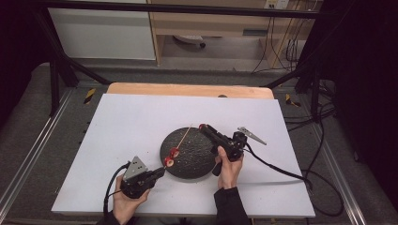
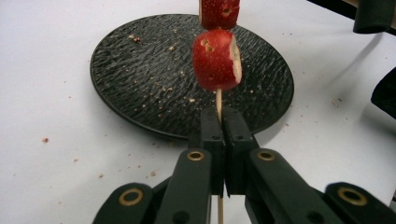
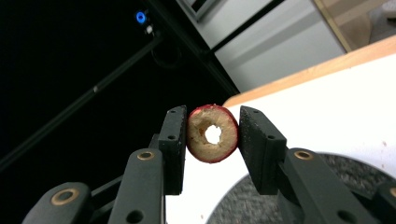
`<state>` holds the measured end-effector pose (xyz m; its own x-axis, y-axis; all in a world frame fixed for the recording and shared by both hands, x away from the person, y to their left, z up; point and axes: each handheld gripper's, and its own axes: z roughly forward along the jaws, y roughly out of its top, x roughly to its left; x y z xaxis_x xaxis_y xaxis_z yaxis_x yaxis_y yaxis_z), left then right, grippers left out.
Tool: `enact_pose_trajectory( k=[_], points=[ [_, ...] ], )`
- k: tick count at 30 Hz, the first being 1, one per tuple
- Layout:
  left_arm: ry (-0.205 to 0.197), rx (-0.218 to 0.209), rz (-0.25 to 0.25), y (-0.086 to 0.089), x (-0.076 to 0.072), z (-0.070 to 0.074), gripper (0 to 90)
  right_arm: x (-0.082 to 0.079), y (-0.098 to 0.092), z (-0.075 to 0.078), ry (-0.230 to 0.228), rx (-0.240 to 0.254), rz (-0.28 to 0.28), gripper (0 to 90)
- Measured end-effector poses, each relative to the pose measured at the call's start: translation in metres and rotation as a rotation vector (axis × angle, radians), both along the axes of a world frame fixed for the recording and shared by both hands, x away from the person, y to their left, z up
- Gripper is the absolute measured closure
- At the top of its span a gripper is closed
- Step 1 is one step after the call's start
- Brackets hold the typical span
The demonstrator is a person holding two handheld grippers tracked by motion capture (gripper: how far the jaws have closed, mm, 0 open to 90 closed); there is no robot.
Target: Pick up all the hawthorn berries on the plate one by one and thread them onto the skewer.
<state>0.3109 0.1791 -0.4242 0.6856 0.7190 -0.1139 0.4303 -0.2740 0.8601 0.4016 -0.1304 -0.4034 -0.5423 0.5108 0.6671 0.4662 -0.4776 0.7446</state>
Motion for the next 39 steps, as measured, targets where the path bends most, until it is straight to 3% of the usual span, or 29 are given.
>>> enact_pose_trajectory(
  k=[12, 23, 39],
  points=[
    [-0.003, -0.011, -0.021, -0.017, -0.002, 0.002, 88.4, 0.006, -0.004, 0.008, -0.024, 0.08, -0.05, 63.3],
    [0.003, -0.013, -0.034, -0.028, -0.002, 0.001, 88.4, 0.009, -0.006, 0.011, -0.042, 0.118, -0.083, 63.3],
    [-0.007, -0.034, -0.03, -0.038, 0.0, 0.003, 88.4, 0.008, -0.005, 0.011, -0.046, 0.156, -0.081, 63.3]
  ],
)
